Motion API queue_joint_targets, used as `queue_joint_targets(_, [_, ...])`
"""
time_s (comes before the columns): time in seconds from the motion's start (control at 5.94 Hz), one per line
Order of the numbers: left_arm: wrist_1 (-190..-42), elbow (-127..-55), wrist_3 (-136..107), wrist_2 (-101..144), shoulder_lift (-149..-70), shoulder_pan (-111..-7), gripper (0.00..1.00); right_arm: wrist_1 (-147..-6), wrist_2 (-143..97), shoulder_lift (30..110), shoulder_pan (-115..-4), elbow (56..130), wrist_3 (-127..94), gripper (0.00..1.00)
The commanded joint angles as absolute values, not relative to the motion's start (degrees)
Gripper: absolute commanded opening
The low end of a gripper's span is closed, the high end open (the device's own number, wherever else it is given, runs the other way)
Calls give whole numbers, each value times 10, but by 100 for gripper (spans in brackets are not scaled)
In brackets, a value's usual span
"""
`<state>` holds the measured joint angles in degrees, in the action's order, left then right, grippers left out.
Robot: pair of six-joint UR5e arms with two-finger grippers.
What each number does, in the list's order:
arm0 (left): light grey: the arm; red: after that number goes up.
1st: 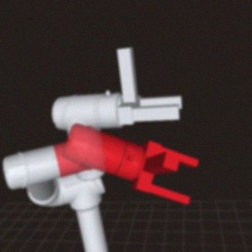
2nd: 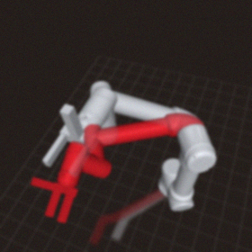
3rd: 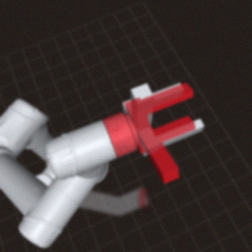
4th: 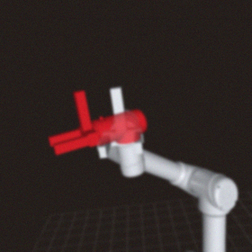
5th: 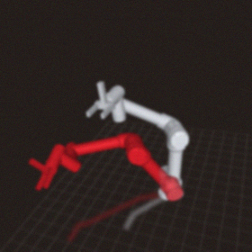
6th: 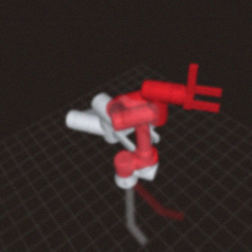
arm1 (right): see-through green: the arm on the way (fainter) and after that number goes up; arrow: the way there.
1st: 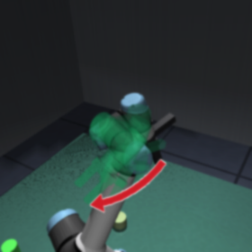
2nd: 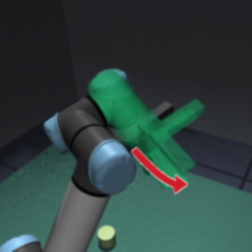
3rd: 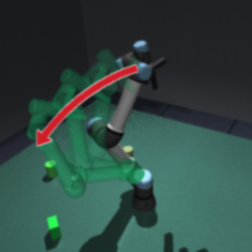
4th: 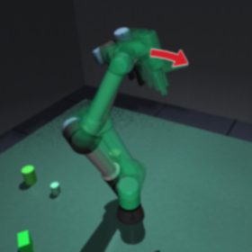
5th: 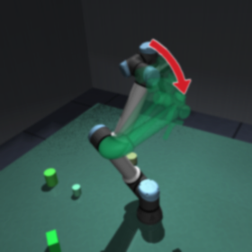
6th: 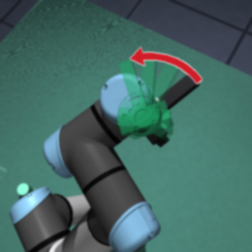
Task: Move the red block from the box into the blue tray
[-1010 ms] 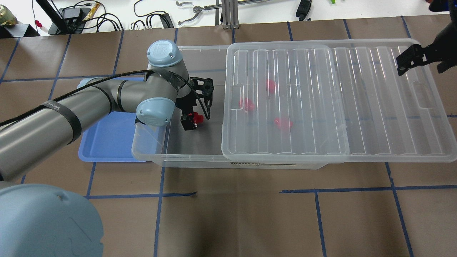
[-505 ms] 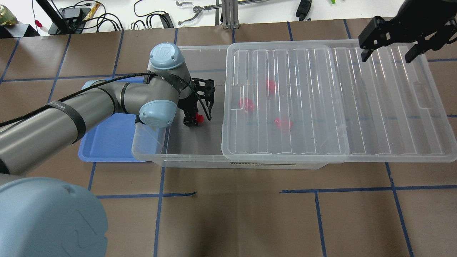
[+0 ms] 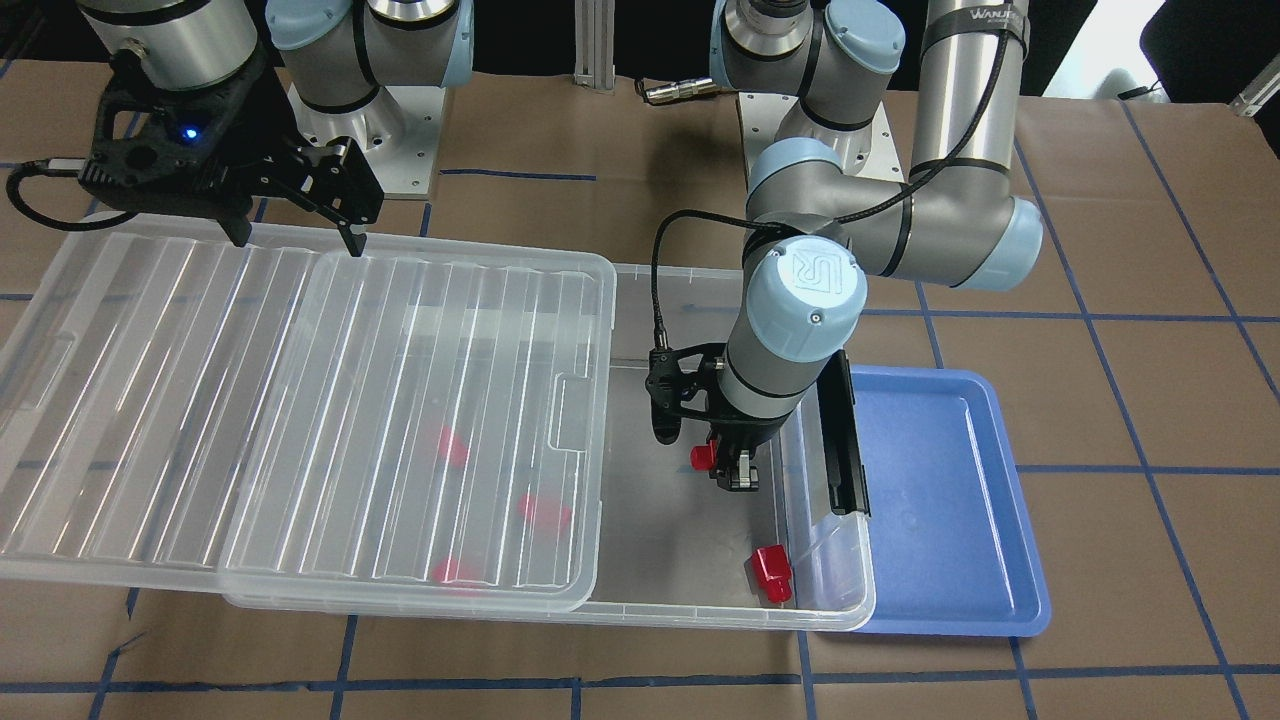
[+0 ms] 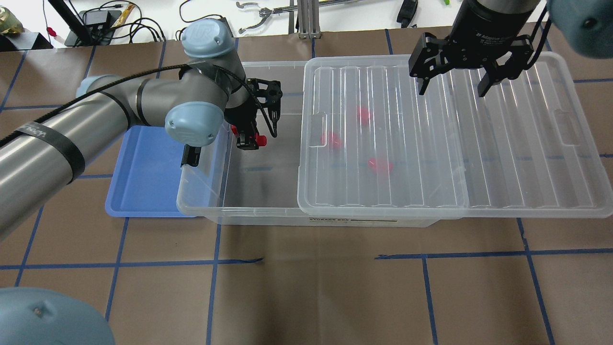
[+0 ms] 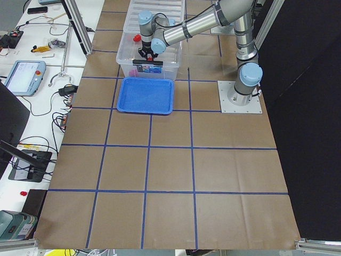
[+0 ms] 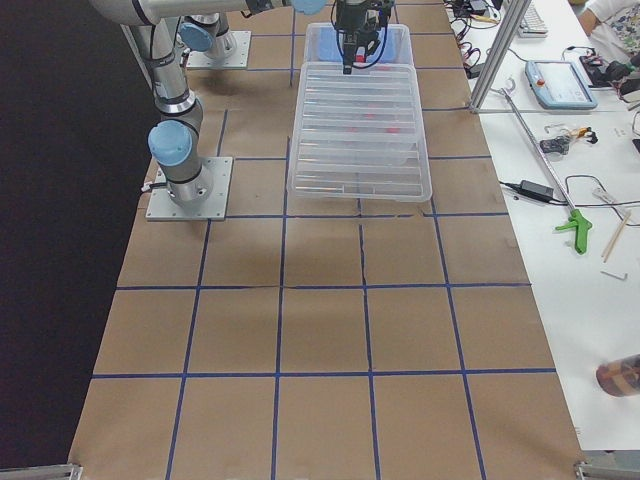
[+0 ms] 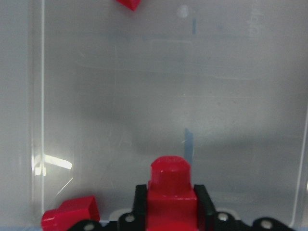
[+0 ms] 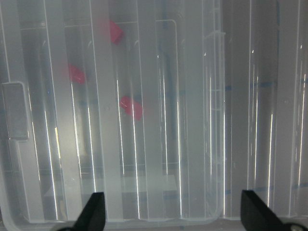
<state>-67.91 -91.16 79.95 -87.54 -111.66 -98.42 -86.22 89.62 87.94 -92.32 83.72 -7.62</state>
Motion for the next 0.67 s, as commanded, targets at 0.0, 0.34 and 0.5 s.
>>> queue_joint_targets(0.0, [-807,-799,792,-879,-1100,-975,11,-867,897,876,-927,836,-78,100])
queue_joint_targets(0.34, [-835,-795,856,-880,-1072,-886,11,-867,897,874,-927,836,-74,100])
queue_joint_targets(0.5, [-835,-807,919,-876,-1070,-836,11,-868,898,873,-926,836,-72,100])
